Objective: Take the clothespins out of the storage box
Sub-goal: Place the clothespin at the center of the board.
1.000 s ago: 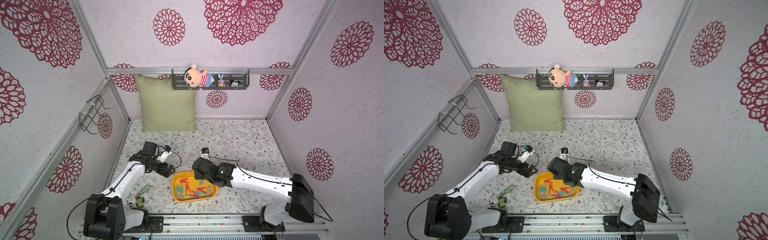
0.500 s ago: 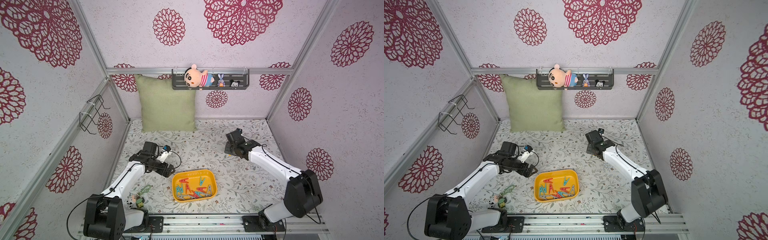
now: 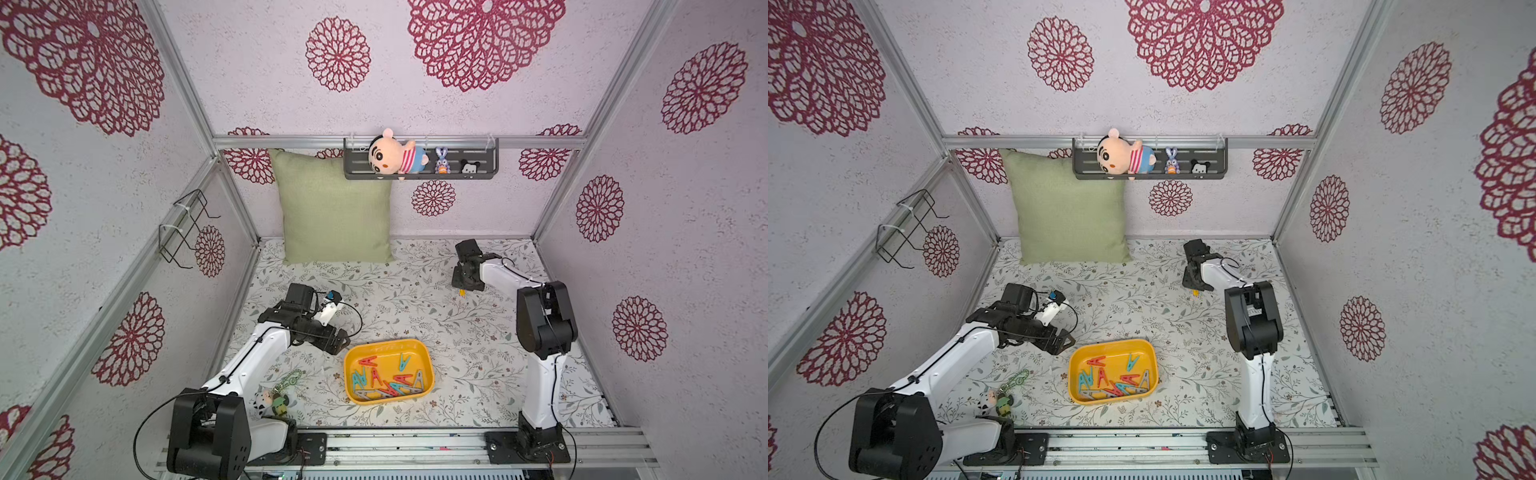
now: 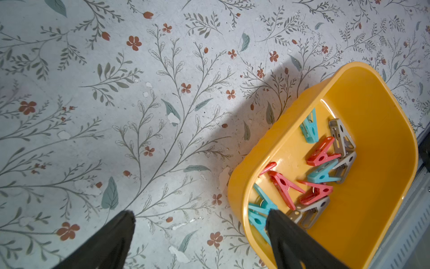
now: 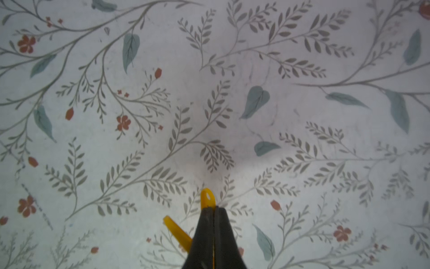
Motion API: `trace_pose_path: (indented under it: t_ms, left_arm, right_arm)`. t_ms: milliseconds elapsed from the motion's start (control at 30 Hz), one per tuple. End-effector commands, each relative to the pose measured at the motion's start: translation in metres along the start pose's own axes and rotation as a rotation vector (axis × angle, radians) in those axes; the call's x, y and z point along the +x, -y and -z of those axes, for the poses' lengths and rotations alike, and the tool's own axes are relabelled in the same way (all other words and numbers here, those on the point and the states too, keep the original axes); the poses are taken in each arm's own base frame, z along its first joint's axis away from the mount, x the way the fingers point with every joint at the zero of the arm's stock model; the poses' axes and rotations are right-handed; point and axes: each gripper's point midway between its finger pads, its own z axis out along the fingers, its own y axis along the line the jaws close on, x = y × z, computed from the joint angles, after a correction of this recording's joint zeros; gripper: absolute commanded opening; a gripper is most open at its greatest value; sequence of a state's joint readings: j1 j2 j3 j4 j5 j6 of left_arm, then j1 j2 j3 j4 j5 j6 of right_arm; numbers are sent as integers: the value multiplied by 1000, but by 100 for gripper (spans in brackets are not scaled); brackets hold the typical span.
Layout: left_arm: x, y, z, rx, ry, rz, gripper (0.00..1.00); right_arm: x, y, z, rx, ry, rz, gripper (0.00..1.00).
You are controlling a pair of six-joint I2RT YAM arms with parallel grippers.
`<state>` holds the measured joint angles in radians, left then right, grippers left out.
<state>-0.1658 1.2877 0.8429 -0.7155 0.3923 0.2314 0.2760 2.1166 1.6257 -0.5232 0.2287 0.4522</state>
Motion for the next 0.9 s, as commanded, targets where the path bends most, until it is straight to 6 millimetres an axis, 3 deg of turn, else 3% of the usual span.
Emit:
trace_pose_path:
  t_ms: [0,167,300,400,667,867]
  left_arm:
    - [-3,4,0,2,18,-16,97]
    - [-2,3,0,0,18,-16,97]
    - [-3,4,0,2,20,-17,97]
    - [-2,4,-1,2,18,-18,97]
    - [-1,6,-3,12,13,-22,97]
    - [-1,5,-3,7,11,-22,97]
  right_arm:
    - [-10,-1,-8,18,-22,36,0]
    - [-15,-7,-29,35,-47,46,0]
    - [-20,-10,-32,35,-47,45,3]
    - [-24,-12,-29,24,-40,38,14]
    - [-34,-17,-17,1,-25,24,20]
    - [-53,-21,14,-37,29,5,25]
